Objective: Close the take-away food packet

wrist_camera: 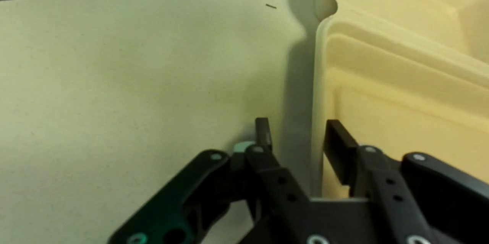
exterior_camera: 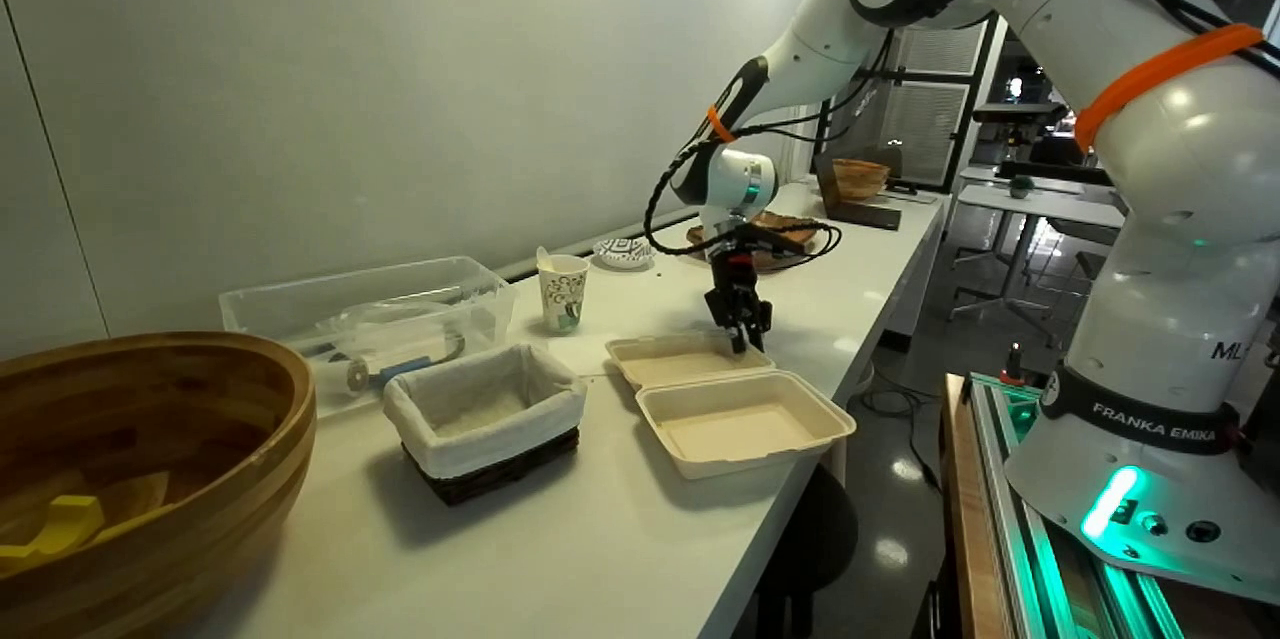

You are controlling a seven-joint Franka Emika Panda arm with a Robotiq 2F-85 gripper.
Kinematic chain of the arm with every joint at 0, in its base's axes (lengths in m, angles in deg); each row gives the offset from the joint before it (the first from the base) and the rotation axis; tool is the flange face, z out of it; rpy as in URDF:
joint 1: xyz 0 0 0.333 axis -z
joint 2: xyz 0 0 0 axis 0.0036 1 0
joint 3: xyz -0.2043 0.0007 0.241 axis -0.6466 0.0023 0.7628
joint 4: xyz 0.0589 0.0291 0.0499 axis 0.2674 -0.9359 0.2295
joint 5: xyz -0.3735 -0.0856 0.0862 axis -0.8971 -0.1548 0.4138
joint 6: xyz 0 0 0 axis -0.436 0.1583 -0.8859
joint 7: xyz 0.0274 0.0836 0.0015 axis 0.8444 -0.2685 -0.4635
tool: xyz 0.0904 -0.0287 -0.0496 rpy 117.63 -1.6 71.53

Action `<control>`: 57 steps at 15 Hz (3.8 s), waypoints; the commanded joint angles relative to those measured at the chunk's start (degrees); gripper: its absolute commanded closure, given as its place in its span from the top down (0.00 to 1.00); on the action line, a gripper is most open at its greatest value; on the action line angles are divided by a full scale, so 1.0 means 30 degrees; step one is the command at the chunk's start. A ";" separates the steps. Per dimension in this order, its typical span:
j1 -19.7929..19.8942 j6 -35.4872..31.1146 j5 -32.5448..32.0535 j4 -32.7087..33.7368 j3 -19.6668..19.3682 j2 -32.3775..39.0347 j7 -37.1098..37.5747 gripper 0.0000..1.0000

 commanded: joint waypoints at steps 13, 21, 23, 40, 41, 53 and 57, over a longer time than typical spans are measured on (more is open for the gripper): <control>0.0497 -0.3391 0.1891 -0.4365 -0.0556 -0.5666 0.0460 0.01; 0.2831 -0.4255 0.5511 -0.7084 -0.3131 -0.9576 -0.1629 0.01; 0.3444 -0.4970 0.6688 -0.7307 -0.3831 -0.9669 -0.2669 0.01; 0.2758 -1.7729 0.9600 -0.7564 -0.3503 -0.6618 -0.2504 0.01; 0.2283 -1.8877 0.9080 -0.7712 -0.3477 -0.6535 -0.1894 0.01; -0.6828 -2.6053 -0.1014 -1.1187 -0.8763 -0.5348 0.5983 0.01; -1.0955 -2.6842 -0.1632 -1.1876 -1.1864 -0.5435 0.6139 0.01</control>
